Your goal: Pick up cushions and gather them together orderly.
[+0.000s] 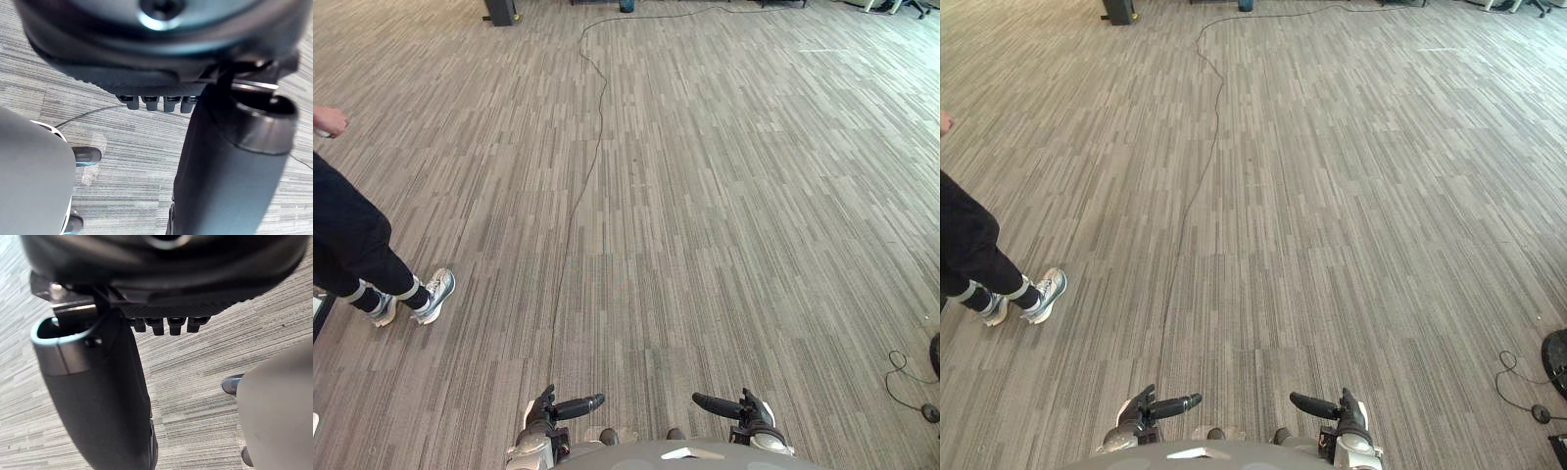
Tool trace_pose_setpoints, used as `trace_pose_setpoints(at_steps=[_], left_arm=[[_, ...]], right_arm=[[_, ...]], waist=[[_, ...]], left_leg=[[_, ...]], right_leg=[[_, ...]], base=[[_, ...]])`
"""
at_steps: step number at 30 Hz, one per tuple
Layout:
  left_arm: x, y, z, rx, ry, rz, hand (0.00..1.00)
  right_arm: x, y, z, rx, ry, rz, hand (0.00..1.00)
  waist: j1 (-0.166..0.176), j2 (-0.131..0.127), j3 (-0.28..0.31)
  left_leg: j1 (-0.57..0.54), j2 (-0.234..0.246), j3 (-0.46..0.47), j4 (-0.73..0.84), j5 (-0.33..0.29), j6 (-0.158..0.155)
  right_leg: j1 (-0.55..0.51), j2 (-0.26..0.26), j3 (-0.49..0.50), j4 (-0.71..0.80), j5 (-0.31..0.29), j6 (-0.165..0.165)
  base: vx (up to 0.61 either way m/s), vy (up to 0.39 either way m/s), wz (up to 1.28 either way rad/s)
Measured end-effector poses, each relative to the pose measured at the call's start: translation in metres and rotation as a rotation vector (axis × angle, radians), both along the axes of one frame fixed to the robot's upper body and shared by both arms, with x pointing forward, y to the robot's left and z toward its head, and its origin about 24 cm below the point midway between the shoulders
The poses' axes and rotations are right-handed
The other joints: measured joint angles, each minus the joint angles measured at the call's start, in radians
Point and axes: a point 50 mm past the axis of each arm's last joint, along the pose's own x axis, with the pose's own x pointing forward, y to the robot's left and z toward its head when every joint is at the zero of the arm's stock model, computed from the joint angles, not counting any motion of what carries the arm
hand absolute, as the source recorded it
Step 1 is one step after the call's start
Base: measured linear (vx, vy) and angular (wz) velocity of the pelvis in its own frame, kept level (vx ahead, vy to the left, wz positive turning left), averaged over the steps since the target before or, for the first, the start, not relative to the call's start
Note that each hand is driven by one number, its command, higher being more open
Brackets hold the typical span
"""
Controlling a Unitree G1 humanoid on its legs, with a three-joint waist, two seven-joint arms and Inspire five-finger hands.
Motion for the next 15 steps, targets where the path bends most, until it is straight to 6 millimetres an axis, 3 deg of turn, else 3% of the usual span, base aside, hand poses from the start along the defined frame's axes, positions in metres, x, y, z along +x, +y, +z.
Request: trace_pose_setpoints(at_steps=[7,8,9,10,12,13,15], left_arm=[[0.001,0.001,0.000,-0.003,-0.003,0.016,1.00],[0.007,0.007,0.004,-0.001,-0.037,0.050,1.00],[0.008,0.008,0.005,-0.001,-0.048,0.059,1.00],[0.013,0.009,0.007,-0.013,-0.082,0.115,1.00],[0.020,0.012,0.012,-0.012,-0.121,0.147,1.00],[0.021,0.014,0.014,-0.013,-0.138,0.161,1.00],[0.024,0.017,0.017,-0.013,-0.166,0.186,1.00]], right_arm=[[-0.001,0.000,0.000,0.024,-0.011,-0.061,1.00],[0.002,0.005,0.001,0.039,-0.032,-0.073,1.00],[0.003,0.005,0.001,0.039,-0.039,-0.074,1.00],[0.008,0.001,0.005,0.033,-0.067,-0.091,1.00],[0.010,-0.001,0.006,0.023,-0.075,-0.088,1.00],[0.009,-0.001,0.006,0.020,-0.072,-0.085,1.00],[0.011,0.000,0.006,0.014,-0.076,-0.076,1.00]], waist=[[-0.001,-0.001,0.015],[-0.001,-0.019,0.034],[0.000,-0.019,0.042],[-0.001,-0.002,0.074],[0.003,-0.002,0.096],[0.006,-0.004,0.098],[0.010,-0.006,0.100]], left_leg=[[-0.007,0.006,-0.031,0.017,-0.001,-0.010],[-0.087,0.024,-0.025,0.187,-0.083,-0.025],[-0.119,0.037,-0.011,0.258,-0.113,-0.031],[-0.224,0.111,0.063,0.520,-0.199,-0.011],[-0.309,0.164,0.077,0.759,-0.204,0.000],[-0.354,0.187,0.077,0.860,-0.189,-0.008],[-0.407,0.224,0.094,0.956,-0.207,-0.007]], right_leg=[[-0.002,0.000,-0.039,0.050,-0.042,-0.011],[-0.026,-0.011,-0.060,0.100,-0.067,-0.021],[-0.029,-0.009,-0.063,0.115,-0.076,-0.023],[-0.034,0.011,-0.086,0.171,-0.122,-0.040],[-0.030,0.014,-0.101,0.246,-0.180,-0.046],[-0.021,0.012,-0.103,0.265,-0.200,-0.051],[-0.003,0.006,-0.102,0.271,-0.218,-0.051]], base=[[-0.03,-0.054,0.20],[-0.05,-0.061,0.28],[-0.10,-0.076,0.48],[-0.10,-0.050,0.39],[-0.06,-0.030,0.33],[0.06,0.014,0.11],[0.14,0.081,0.02]])
